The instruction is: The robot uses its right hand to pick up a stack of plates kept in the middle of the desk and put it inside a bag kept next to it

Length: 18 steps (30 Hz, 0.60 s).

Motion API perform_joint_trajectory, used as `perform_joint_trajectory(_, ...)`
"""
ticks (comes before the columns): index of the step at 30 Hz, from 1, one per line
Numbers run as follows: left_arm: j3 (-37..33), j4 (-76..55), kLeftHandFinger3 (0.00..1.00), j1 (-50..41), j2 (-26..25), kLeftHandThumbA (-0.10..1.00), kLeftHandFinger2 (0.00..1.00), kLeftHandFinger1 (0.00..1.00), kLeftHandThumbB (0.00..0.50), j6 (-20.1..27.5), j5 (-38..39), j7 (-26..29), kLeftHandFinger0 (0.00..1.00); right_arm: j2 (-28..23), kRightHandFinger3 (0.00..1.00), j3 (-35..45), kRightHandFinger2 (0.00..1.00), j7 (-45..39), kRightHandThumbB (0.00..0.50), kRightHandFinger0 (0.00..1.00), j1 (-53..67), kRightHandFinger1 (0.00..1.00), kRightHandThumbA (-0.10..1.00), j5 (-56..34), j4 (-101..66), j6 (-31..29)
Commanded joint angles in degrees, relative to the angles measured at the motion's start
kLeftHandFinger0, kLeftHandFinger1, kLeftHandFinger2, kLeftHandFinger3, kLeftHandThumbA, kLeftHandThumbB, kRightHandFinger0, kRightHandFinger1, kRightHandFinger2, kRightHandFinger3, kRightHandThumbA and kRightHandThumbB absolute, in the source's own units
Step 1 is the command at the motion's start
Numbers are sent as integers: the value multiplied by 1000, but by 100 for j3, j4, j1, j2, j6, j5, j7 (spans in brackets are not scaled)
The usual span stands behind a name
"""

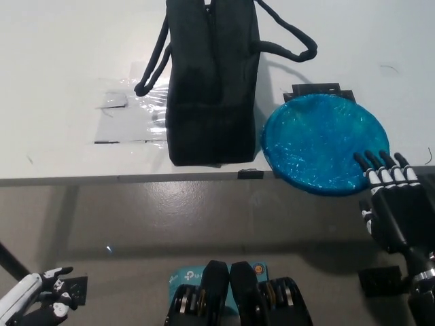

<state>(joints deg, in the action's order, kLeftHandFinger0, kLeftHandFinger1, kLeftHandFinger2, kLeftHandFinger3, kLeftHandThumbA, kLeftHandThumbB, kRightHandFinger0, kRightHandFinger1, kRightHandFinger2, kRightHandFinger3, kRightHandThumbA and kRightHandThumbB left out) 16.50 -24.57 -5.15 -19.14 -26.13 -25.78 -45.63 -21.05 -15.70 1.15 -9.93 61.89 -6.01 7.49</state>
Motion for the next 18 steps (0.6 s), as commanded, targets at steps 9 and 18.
perform_joint_trajectory(9,311,-239,1000,167,214,-100,996,917,23,-80,-654,-770,886,-125,1000,19,1000,-251,500,1000,-64,1000,412,142,9,122)
perform_joint_trajectory(18,462,-308,1000,206,254,-100,982,918,28,-80,-654,-835,885,-63,1000,-75,1000,-276,500,1000,-470,1000,462,419,178,241)
